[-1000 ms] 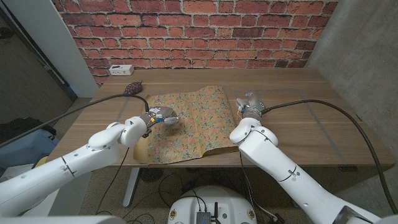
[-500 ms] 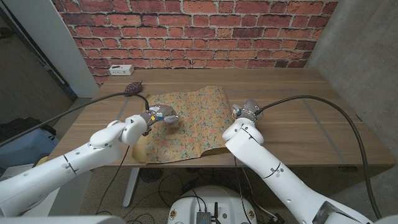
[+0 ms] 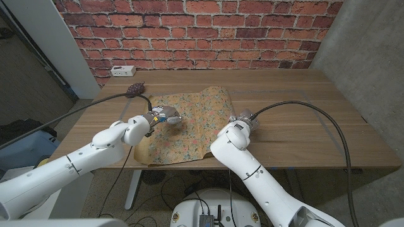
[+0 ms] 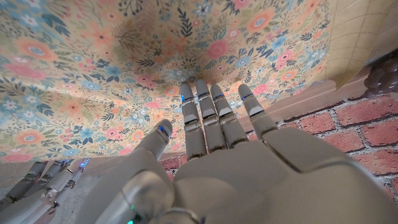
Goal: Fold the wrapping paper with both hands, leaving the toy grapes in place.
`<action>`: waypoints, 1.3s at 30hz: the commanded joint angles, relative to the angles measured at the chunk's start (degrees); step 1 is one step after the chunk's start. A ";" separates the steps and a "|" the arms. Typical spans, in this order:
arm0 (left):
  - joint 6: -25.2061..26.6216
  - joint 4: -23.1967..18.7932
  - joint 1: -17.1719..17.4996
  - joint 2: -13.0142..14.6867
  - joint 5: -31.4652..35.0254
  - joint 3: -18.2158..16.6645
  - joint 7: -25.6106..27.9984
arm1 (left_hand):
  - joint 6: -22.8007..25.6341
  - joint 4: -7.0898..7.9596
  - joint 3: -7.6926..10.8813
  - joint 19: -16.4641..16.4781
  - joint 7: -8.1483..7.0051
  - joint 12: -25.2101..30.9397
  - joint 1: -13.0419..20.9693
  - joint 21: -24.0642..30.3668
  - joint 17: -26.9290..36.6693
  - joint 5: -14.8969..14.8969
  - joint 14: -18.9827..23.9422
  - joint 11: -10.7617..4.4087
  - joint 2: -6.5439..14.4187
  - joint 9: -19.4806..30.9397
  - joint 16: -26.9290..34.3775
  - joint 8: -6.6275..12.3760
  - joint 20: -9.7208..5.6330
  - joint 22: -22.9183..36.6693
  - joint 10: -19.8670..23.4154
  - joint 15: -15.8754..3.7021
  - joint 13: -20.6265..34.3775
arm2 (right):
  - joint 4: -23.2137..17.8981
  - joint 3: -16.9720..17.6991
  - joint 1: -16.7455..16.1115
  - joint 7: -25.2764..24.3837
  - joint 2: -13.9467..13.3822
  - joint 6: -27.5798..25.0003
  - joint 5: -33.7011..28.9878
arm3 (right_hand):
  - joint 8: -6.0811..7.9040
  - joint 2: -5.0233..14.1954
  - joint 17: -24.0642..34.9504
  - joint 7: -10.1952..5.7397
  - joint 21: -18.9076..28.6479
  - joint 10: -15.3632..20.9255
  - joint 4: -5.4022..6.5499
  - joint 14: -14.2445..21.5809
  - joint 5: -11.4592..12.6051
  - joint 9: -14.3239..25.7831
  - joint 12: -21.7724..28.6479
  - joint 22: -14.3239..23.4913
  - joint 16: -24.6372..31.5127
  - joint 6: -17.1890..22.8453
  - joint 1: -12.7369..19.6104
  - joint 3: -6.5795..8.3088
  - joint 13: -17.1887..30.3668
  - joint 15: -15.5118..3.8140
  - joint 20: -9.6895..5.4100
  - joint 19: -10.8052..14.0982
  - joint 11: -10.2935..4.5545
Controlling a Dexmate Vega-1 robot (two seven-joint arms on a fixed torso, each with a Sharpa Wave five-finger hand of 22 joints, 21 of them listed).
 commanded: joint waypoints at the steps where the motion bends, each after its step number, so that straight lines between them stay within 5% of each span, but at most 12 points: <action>1: -0.44 0.70 -0.86 -0.43 -0.21 0.45 -0.48 | 0.37 0.48 0.25 0.45 0.06 -0.12 -0.44 -0.12 0.28 0.14 0.34 0.25 0.28 0.11 -0.12 -0.16 0.06 -0.03 0.51 0.17 0.16 | 4.00 -0.17 0.68 22.82 2.43 -0.29 -32.58 | 1.86 -1.64 6.85 -0.98 1.20 1.24 0.00 7.34 1.82 1.97 4.38 1.00 7.19 0.99 3.52 -2.91 3.44 -5.13 -2.37 3.27 -1.95; 8: -0.65 1.10 -1.16 -0.75 -0.58 0.57 -0.47 | 0.41 0.77 0.22 0.48 0.08 -0.21 -0.71 -0.19 0.31 0.16 0.26 0.20 0.34 0.13 -0.23 -0.20 0.03 -0.02 0.45 0.10 0.12 | 7.04 -2.27 3.22 32.75 1.43 -0.29 -39.32 | 2.44 -1.42 32.13 -0.95 5.75 -3.82 0.51 12.42 4.17 7.04 12.44 3.75 27.55 -3.86 15.50 -8.91 12.66 -9.03 -6.03 7.40 -3.06; 11: -0.57 1.22 -1.33 -0.87 -0.52 0.75 -0.63 | 0.42 0.90 0.19 0.50 0.05 -0.23 -0.84 -0.22 0.33 0.16 0.26 0.16 0.34 0.13 -0.26 -0.22 -0.01 -0.02 0.49 0.09 0.10 | 5.50 -2.90 3.94 32.17 -0.05 -0.29 -35.09 | 4.44 1.83 28.50 1.61 11.50 -2.25 1.62 18.47 5.89 8.97 16.42 4.13 27.96 -2.51 17.77 -10.07 15.73 -9.47 -9.10 17.15 -1.03; 14: -0.68 1.54 -1.55 -1.07 -0.75 0.87 -0.79 | 0.45 1.00 0.14 0.54 0.07 -0.30 -0.97 -0.25 0.33 0.15 0.33 0.18 0.27 0.14 -0.26 -0.24 -0.07 -0.01 0.40 0.07 0.08 | 4.56 -3.30 4.67 31.75 -1.02 -0.29 -32.01 | 6.23 2.97 20.73 3.22 14.31 -1.07 0.66 24.84 7.46 10.45 18.84 3.30 22.74 -2.21 21.04 -9.72 17.69 -9.79 -11.73 20.77 0.00; 17: -0.64 1.73 -1.60 -1.15 -0.94 0.87 -0.71 | 0.38 1.10 0.09 0.55 0.02 -0.31 -1.09 -0.29 0.34 0.15 0.18 0.21 0.19 0.14 -0.35 -0.29 -0.06 -0.01 0.43 0.12 0.06 | 5.68 -3.44 5.68 35.82 -0.91 -0.29 -34.29 | 6.47 3.17 19.31 3.79 14.89 -1.24 0.26 25.79 7.57 10.79 18.80 3.12 21.44 -2.66 22.34 -9.40 17.52 -9.85 -12.78 21.17 0.23; 19: -0.74 1.81 -1.61 -1.16 -1.11 0.84 -0.59 | 0.39 1.15 0.06 0.52 0.13 -0.31 -1.16 -0.32 0.34 0.15 0.21 0.20 0.14 0.14 -0.35 -0.30 -0.06 -0.01 0.47 0.10 0.05 | 7.53 -3.80 6.46 39.90 -0.69 -0.29 -37.85 | 6.71 3.07 17.14 3.92 15.16 -2.63 0.94 24.85 7.46 11.25 18.40 2.87 18.63 -3.42 21.67 -9.83 17.49 -9.50 -12.47 20.34 0.71; 23: -1.00 2.29 -1.88 -1.21 -1.32 0.92 -0.56 | 0.41 1.24 0.00 0.55 0.07 -0.32 -1.29 -0.35 0.34 0.15 0.25 0.22 0.06 0.14 -0.36 -0.32 -0.06 -0.01 0.54 0.08 0.04 | 12.42 -3.42 7.27 46.42 1.62 -0.29 -46.26 | 7.44 2.05 14.60 2.22 14.41 -5.60 3.52 15.53 7.85 12.21 17.35 2.28 11.07 -5.08 16.85 -12.33 16.80 -6.51 -7.08 14.34 -0.45; 26: -1.11 2.64 -2.18 -1.33 -1.27 1.08 -0.57 | 0.42 1.32 -0.03 0.56 0.10 -0.37 -1.39 -0.38 0.34 0.15 0.27 0.24 0.01 0.14 -0.38 -0.34 -0.05 -0.01 0.47 0.09 0.02 | 14.09 -2.27 7.53 52.04 3.04 0.32 -51.36 | 8.58 0.84 15.14 1.31 13.35 -7.19 7.60 11.18 7.86 12.51 16.78 1.62 8.39 -4.03 8.44 -16.37 15.84 -3.88 -4.23 10.02 0.46; 30: -1.85 3.33 -2.68 -1.51 -1.58 1.25 -0.58 | 0.48 1.40 -0.05 0.57 0.00 -0.40 -1.50 -0.43 0.33 0.17 0.28 0.22 -0.03 0.14 -0.41 -0.34 -0.05 -0.01 0.50 0.08 0.00 | 20.61 2.14 7.06 58.89 9.14 3.96 -65.00 | 10.38 0.35 16.22 0.31 12.42 -5.27 8.66 10.16 7.84 12.12 17.57 1.30 8.18 0.66 5.86 -18.02 15.12 -3.50 -3.69 7.34 0.42; 35: -2.24 3.99 -3.17 -1.79 -1.66 1.43 -0.46 | 0.48 1.47 -0.02 0.61 -0.01 -0.43 -1.60 -0.49 0.31 0.19 0.34 0.12 -0.04 0.14 -0.44 -0.38 -0.07 -0.01 0.52 0.06 -0.03 | 25.89 10.67 6.21 65.47 17.55 10.43 -77.78 | 9.17 -0.52 17.62 -0.75 10.55 -6.94 8.68 4.63 7.65 11.13 17.12 1.21 6.64 0.26 5.11 -19.39 14.39 -3.08 -3.98 2.23 -0.26; 37: -2.03 4.14 -3.38 -1.89 -1.36 1.60 -0.53 | 0.45 1.48 -0.01 0.62 0.04 -0.43 -1.61 -0.51 0.30 0.20 0.34 0.14 -0.04 0.14 -0.46 -0.41 -0.07 -0.01 0.57 0.03 -0.03 | 25.21 12.84 5.73 66.04 19.33 12.13 -77.98 | 9.33 -0.41 17.85 0.08 10.80 -6.38 10.56 5.53 7.29 10.55 17.46 1.16 6.81 2.71 1.51 -20.99 13.92 -2.35 -3.07 2.95 1.15; 39: -2.28 4.49 -3.60 -2.03 -1.54 1.70 -0.62 | 0.46 1.47 0.05 0.62 0.07 -0.47 -1.61 -0.54 0.29 0.21 0.33 0.17 0.00 0.14 -0.49 -0.41 -0.06 -0.02 0.53 -0.02 -0.04 | 26.33 14.88 6.08 68.31 21.00 14.17 -80.75 | 10.53 -0.25 18.79 0.88 10.68 -4.88 10.70 6.18 7.24 10.11 18.09 1.10 7.76 7.25 1.04 -21.47 13.61 -2.02 -2.81 2.86 1.45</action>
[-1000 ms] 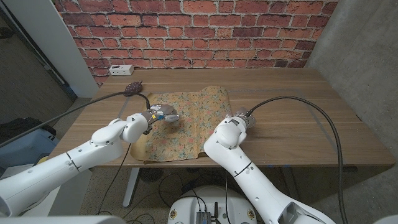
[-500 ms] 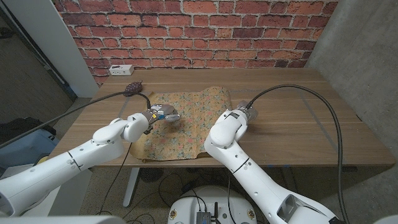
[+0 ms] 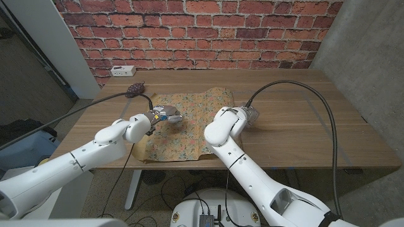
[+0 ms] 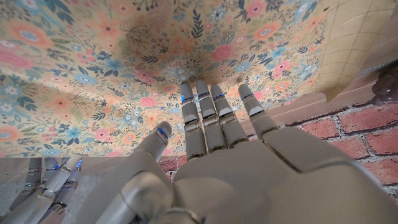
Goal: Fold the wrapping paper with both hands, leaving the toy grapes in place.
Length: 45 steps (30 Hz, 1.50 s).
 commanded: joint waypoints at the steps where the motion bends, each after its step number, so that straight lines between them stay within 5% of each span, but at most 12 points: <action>1: -0.76 1.55 -1.21 -0.62 -0.18 0.60 -0.07 | 0.47 0.27 0.15 0.63 0.04 -0.15 -0.62 -0.33 0.16 0.21 0.35 0.13 0.54 0.16 -0.15 -0.17 -0.07 -0.02 0.53 -0.03 -0.07 | 9.06 13.38 -0.11 16.15 13.64 11.31 -27.39 | 1.83 0.13 1.97 1.35 -0.20 2.77 0.87 1.51 -0.07 -0.87 1.30 0.02 1.67 7.92 -2.06 -1.65 -0.31 -1.21 0.90 0.03 1.32; 10: -0.87 2.62 -2.01 -1.31 -0.27 1.19 -0.30 | 0.40 0.14 0.44 0.72 0.03 -0.21 -0.47 -0.41 0.08 0.27 0.32 0.09 0.71 0.16 -0.27 -0.25 -0.05 -0.02 0.58 -0.03 -0.11 | 10.34 15.04 1.57 21.92 14.44 16.31 -28.83 | 5.32 2.35 10.78 3.25 -0.36 11.32 -0.69 3.68 0.49 -2.89 6.16 0.20 11.56 23.55 0.19 -1.81 2.52 -1.88 2.18 0.20 0.62; 20: -1.26 3.09 -2.23 -1.75 -0.78 1.28 0.43 | 0.35 -0.05 0.68 0.73 0.00 -0.32 -0.33 -0.54 0.03 0.28 0.32 -0.03 0.75 0.16 -0.35 -0.31 -0.15 -0.03 0.49 -0.01 -0.15 | 14.92 13.81 5.60 28.96 11.19 17.61 -24.93 | 5.10 5.85 13.48 2.66 -0.35 17.93 -5.80 4.10 1.55 -6.08 7.78 0.48 16.69 31.50 9.79 2.16 1.24 -2.81 2.36 -1.32 -0.78; 24: -1.50 3.46 -2.54 -2.08 -1.14 1.51 0.25 | 0.34 -0.06 0.69 0.71 0.06 -0.33 -0.36 -0.60 0.03 0.26 0.36 0.10 0.65 0.16 -0.36 -0.33 -0.12 -0.03 0.56 -0.01 -0.16 | 11.33 11.46 4.38 23.68 8.32 15.70 -16.30 | 5.23 9.34 13.95 2.25 0.98 20.97 -9.82 5.38 0.61 -7.67 9.13 0.90 20.13 36.00 18.77 6.23 1.53 -4.07 0.69 -1.13 -1.84; 27: -1.33 3.57 -2.83 -2.24 -0.99 1.77 0.00 | 0.31 -0.06 0.67 0.71 0.06 -0.38 -0.41 -0.63 0.03 0.24 0.37 0.07 0.57 0.16 -0.37 -0.35 -0.13 -0.02 0.47 0.01 -0.16 | 9.23 9.19 3.31 18.30 6.61 12.90 -12.34 | 5.16 9.81 14.01 2.60 2.12 22.86 -10.15 5.75 -0.72 -8.18 9.70 1.13 21.43 37.11 20.61 6.98 1.24 -4.33 0.15 -0.13 -1.14; 29: -1.47 3.75 -3.02 -2.31 -1.19 1.86 -0.22 | 0.31 -0.06 0.65 0.74 0.07 -0.38 -0.45 -0.65 0.03 0.23 0.36 0.12 0.50 0.17 -0.38 -0.36 -0.12 -0.02 0.51 0.03 -0.17 | 7.70 7.31 2.22 13.30 5.64 10.67 -10.74 | 5.50 8.58 13.66 2.16 2.89 23.47 -9.24 6.02 -1.77 -8.06 10.07 1.22 22.14 38.04 19.11 5.95 1.42 -4.50 -0.04 0.59 -1.60; 31: -1.56 3.84 -3.14 -2.30 -1.19 1.96 -0.31 | 0.30 -0.05 0.62 0.75 0.06 -0.42 -0.49 -0.67 0.04 0.21 0.37 0.07 0.42 0.17 -0.38 -0.37 -0.12 -0.02 0.46 0.05 -0.17 | 7.27 5.42 1.49 8.79 5.00 8.87 -10.58 | 5.71 6.87 13.07 1.27 3.77 21.49 -7.55 5.38 -2.46 -6.80 10.43 1.23 22.84 36.59 15.63 4.01 3.09 -4.96 -0.10 0.90 -2.73; 33: -1.71 3.97 -3.36 -2.41 -1.15 2.13 -0.41 | 0.33 -0.05 0.57 0.78 0.03 -0.43 -0.56 -0.70 0.05 0.19 0.37 0.12 0.30 0.17 -0.39 -0.37 -0.15 -0.02 0.48 0.01 -0.18 | 6.27 4.17 0.67 3.74 4.53 7.44 -8.63 | 5.78 5.26 11.24 0.21 4.49 16.71 -6.44 3.89 -1.73 -4.07 10.06 0.99 22.51 30.66 12.70 2.20 5.39 -5.06 -0.33 0.59 -3.42; 36: -1.93 4.08 -3.56 -2.52 -1.07 2.27 -0.36 | 0.36 -0.06 0.51 0.79 0.05 -0.43 -0.63 -0.74 0.05 0.18 0.38 0.11 0.15 0.17 -0.39 -0.37 -0.18 -0.02 0.55 0.00 -0.19 | 3.56 2.54 -1.09 -8.78 3.88 4.77 -0.82 | 5.41 5.03 9.61 -0.13 5.36 13.27 -5.26 2.88 -0.51 -1.38 8.60 0.69 22.66 22.89 10.08 0.95 5.52 -4.91 -0.21 0.82 -2.49; 38: -1.93 4.06 -3.61 -2.54 -1.05 2.31 -0.37 | 0.44 -0.07 0.48 0.85 0.03 -0.43 -0.67 -0.74 0.05 0.17 0.40 0.08 0.06 0.17 -0.39 -0.35 -0.21 -0.02 0.59 -0.05 -0.20 | 3.27 1.58 -1.44 -16.43 3.82 2.63 3.52 | 3.58 5.70 8.18 -0.48 5.62 9.95 -4.71 1.37 0.39 -0.64 6.96 0.40 21.82 16.30 8.94 0.71 4.82 -4.61 -0.07 0.60 -1.43; 40: -1.93 4.04 -3.64 -2.53 -1.03 2.33 -0.37 | 0.43 -0.08 0.44 0.85 0.04 -0.47 -0.72 -0.78 0.06 0.16 0.38 0.08 -0.04 0.17 -0.40 -0.36 -0.20 -0.02 0.53 -0.05 -0.20 | 2.67 0.64 -1.61 -22.95 3.47 1.04 7.89 | 3.20 6.69 7.85 -0.45 5.69 9.08 -4.22 1.41 0.47 -0.67 6.56 0.34 21.75 15.48 8.36 0.90 4.59 -4.52 -0.04 0.56 -1.27; 45: -1.91 4.04 -3.65 -2.54 -1.17 2.32 -0.41 | 0.38 -0.09 0.41 0.87 0.10 -0.56 -0.80 -0.83 0.06 0.16 0.41 0.17 -0.16 0.16 -0.41 -0.40 -0.16 -0.02 0.37 0.03 -0.21 | 6.18 -0.07 0.98 -23.47 4.60 -4.16 8.00 | -1.28 8.40 6.69 0.91 5.71 5.44 -3.41 0.24 -0.33 -2.53 4.80 0.08 21.65 9.17 6.54 1.07 3.25 -3.20 0.41 -0.45 0.36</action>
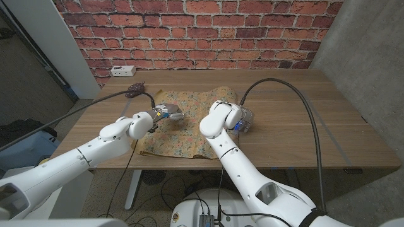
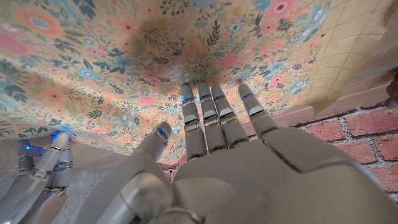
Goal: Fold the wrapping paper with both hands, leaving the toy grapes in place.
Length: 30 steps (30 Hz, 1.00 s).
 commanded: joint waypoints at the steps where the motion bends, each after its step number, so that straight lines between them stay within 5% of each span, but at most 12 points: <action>1: -0.28 0.23 -0.33 -0.20 -0.25 0.24 -0.21 | 0.38 0.08 0.24 0.59 0.12 -0.04 -0.36 -0.41 0.04 0.16 0.40 -0.12 -0.18 0.17 -0.13 -0.20 0.15 -0.03 0.42 -0.01 0.21 | 2.03 -2.85 0.69 -25.71 1.00 -9.89 10.00 | -2.91 0.44 -0.53 1.33 0.09 -2.29 0.60 -1.18 -0.45 -1.82 -1.08 -0.12 0.02 -4.10 -1.12 -0.37 -0.81 -2.87 0.61 -1.06 0.95; 3: -0.38 0.28 -0.30 -0.22 -0.45 0.21 -0.18 | 0.47 0.07 0.24 0.58 0.04 -0.06 -0.39 -0.45 0.04 0.17 0.38 -0.12 -0.20 0.17 -0.15 -0.17 0.14 -0.03 0.42 0.04 0.21 | 4.89 -1.10 1.08 -24.00 3.26 -9.89 5.80 | -6.24 -0.44 -1.03 2.16 -0.06 -4.93 0.49 -2.49 -1.02 -2.97 -2.15 -0.26 0.10 -8.86 -2.17 -0.97 -1.55 -3.02 0.87 -1.89 1.09; 8: -0.33 0.37 -0.35 -0.27 -0.47 0.24 -0.10 | 0.36 0.07 0.26 0.60 0.11 -0.11 -0.44 -0.50 0.04 0.18 0.38 -0.04 -0.21 0.17 -0.16 -0.23 0.20 -0.02 0.39 0.06 0.20 | 8.91 2.48 1.32 -20.94 7.39 -9.89 -1.84 | -9.74 -1.30 -1.27 2.08 -0.05 -10.10 0.02 -6.73 -0.91 -3.79 -2.91 0.01 -0.38 -14.20 -2.80 -1.45 -0.93 -1.99 0.95 -2.96 1.14; 11: -0.45 0.56 -0.45 -0.35 -0.57 0.27 -0.06 | 0.42 0.08 0.28 0.63 0.09 -0.09 -0.47 -0.54 0.04 0.19 0.42 -0.02 -0.21 0.17 -0.15 -0.22 0.17 -0.02 0.47 0.02 0.19 | 11.68 6.24 1.53 -17.23 11.09 -9.89 -9.42 | -11.57 -1.08 -1.34 3.41 -0.52 -14.30 0.71 -11.36 -0.79 -4.06 -3.46 0.54 -1.17 -17.54 -4.79 -1.99 -0.23 -0.64 2.76 -6.05 2.22; 14: -0.62 0.80 -0.64 -0.47 -0.49 0.42 -0.02 | 0.40 0.08 0.29 0.62 0.09 -0.13 -0.49 -0.56 0.04 0.19 0.39 0.00 -0.20 0.17 -0.17 -0.23 0.18 -0.02 0.42 0.00 0.19 | 10.83 8.23 1.24 -9.44 12.23 -8.79 -16.04 | -11.76 -0.74 -1.70 3.77 -0.61 -16.38 2.04 -13.78 -0.99 -4.03 -3.64 0.65 -2.05 -18.21 -7.54 -2.72 0.08 0.76 3.61 -7.05 3.47; 19: -0.99 1.40 -1.08 -0.80 -0.53 0.61 0.01 | 0.41 0.10 0.34 0.64 0.14 -0.16 -0.54 -0.63 0.04 0.21 0.37 -0.01 -0.17 0.18 -0.18 -0.24 0.20 -0.02 0.41 0.04 0.18 | 9.15 9.52 1.23 1.66 12.23 -7.31 -22.32 | -10.32 -0.63 -4.60 5.31 -0.17 -13.07 4.81 -11.91 -1.97 -3.92 -1.97 0.66 -3.86 -14.25 -12.98 -4.51 -0.29 2.20 4.50 -6.78 5.21; 30: -1.57 2.41 -1.84 -1.22 -0.59 0.92 -0.02 | 0.34 0.12 0.44 0.68 0.20 -0.25 -0.62 -0.75 0.04 0.23 0.30 -0.02 -0.09 0.18 -0.23 -0.29 0.22 -0.01 0.34 0.01 0.17 | 12.88 12.03 4.21 21.88 12.23 -1.43 -33.25 | -8.95 -0.93 -6.29 5.75 -0.15 -11.78 4.00 -11.24 -2.14 -3.79 -1.80 0.64 -4.61 -9.78 -12.20 -4.47 -1.32 2.63 5.15 -7.41 5.81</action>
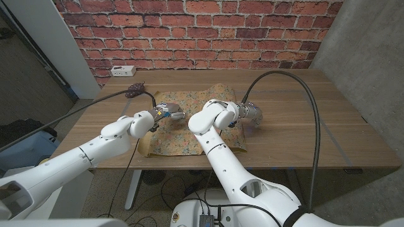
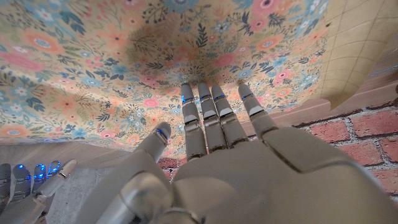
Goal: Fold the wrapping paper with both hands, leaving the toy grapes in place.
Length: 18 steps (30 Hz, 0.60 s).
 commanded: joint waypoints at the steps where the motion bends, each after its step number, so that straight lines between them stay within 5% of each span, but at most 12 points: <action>1: -0.58 1.10 -0.80 -0.48 -0.11 0.36 0.01 | 0.32 0.12 0.45 0.35 0.28 -0.23 -0.40 -0.17 0.03 0.23 0.29 0.01 0.15 0.18 -0.01 -0.08 -0.13 -0.01 0.37 0.02 0.14 | 4.00 3.49 2.79 22.37 1.13 4.90 -13.92 | 0.43 -0.20 -0.09 -0.12 0.04 -0.12 -0.79 0.12 0.04 0.26 -0.10 0.11 0.07 0.85 0.70 0.07 -0.18 -0.02 0.37 -0.46 0.24; 5: -1.13 1.70 -1.09 -0.65 -0.44 0.43 0.04 | 0.40 0.15 0.49 0.36 0.11 -0.24 -0.45 -0.21 0.04 0.24 0.33 0.06 0.18 0.19 0.01 -0.06 -0.11 -0.01 0.40 0.03 0.14 | 8.58 4.60 5.26 27.68 1.13 4.30 -17.78 | -0.35 0.09 -0.28 -0.28 -0.17 -1.63 -1.80 -2.34 0.21 0.33 -0.79 0.08 -0.53 -0.54 2.18 0.67 -0.48 0.47 0.64 -1.35 0.52; 9: -1.37 2.21 -1.40 -0.85 -0.50 0.55 0.09 | 0.38 0.18 0.51 0.37 0.08 -0.19 -0.49 -0.26 0.04 0.24 0.34 -0.01 0.21 0.19 0.01 -0.07 -0.09 -0.01 0.57 0.06 0.14 | 9.21 5.36 5.78 28.07 1.13 5.36 -16.92 | -0.79 -0.36 -1.48 0.06 -0.87 -2.45 -1.41 -4.52 0.05 0.41 -1.04 -0.32 -2.36 -1.20 1.14 0.06 -0.69 1.65 1.46 -2.80 0.66; 15: -1.79 3.05 -2.10 -1.29 -0.31 0.97 0.00 | 0.42 0.23 0.60 0.40 0.06 -0.25 -0.54 -0.33 0.04 0.26 0.34 0.12 0.31 0.19 0.00 -0.07 -0.08 0.00 0.51 0.06 0.13 | 8.30 6.23 5.99 28.07 1.13 7.28 -13.49 | 0.43 0.46 -4.92 1.09 -2.36 -0.47 1.73 -4.12 -0.77 0.57 -0.42 -1.27 -5.49 3.41 -4.35 -1.74 -2.05 3.24 2.24 -4.48 0.96; 18: -2.05 3.57 -2.50 -1.55 -0.29 1.20 -0.10 | 0.38 0.24 0.66 0.43 0.09 -0.28 -0.54 -0.35 0.04 0.27 0.34 0.03 0.40 0.19 0.00 -0.09 -0.06 0.00 0.46 0.03 0.13 | 6.31 6.49 5.54 28.07 1.13 9.06 -11.14 | 1.75 0.86 -5.73 1.68 -2.69 2.60 1.70 -2.27 -0.99 0.50 0.44 -1.42 -5.15 7.86 -4.47 -1.72 -2.77 3.10 2.39 -4.21 1.07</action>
